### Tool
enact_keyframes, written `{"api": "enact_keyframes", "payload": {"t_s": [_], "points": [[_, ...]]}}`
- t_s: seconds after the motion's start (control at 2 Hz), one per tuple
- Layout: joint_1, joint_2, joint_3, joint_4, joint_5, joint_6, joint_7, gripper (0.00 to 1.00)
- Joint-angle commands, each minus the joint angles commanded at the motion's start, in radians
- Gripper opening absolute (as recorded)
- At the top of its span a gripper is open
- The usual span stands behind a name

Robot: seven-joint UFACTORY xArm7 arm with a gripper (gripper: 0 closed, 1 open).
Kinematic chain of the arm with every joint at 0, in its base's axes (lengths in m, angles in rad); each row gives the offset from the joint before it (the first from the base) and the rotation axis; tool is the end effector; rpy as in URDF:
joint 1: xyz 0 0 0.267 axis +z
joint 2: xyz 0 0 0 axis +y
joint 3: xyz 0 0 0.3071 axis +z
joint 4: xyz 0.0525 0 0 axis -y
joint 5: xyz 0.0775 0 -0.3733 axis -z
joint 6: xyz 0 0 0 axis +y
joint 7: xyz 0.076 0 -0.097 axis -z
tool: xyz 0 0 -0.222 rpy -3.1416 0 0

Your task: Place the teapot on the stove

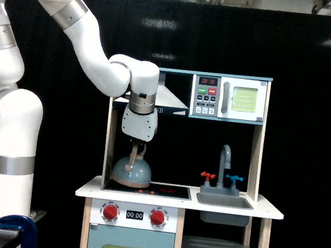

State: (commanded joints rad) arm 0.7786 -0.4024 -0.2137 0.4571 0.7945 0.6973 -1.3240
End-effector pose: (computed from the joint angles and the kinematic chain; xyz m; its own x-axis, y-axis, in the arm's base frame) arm 0.2827 0.3260 0.1216 0.2766 0.7815 0.5592 0.9594 -0.1911 -0.2075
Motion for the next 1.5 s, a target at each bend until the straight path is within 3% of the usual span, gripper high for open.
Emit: {"api": "enact_keyframes", "payload": {"t_s": [0.5, 1.0, 1.5], "points": [[0.015, 0.003, 0.016, -0.006, 0.019, -0.02, 0.007, 1.0], [-0.112, -0.195, -0.02, -0.042, -0.165, 0.159, 0.085, 1.0], [-0.248, -0.312, -0.163, 0.021, -0.356, 0.406, 0.054, 1.0]]}}
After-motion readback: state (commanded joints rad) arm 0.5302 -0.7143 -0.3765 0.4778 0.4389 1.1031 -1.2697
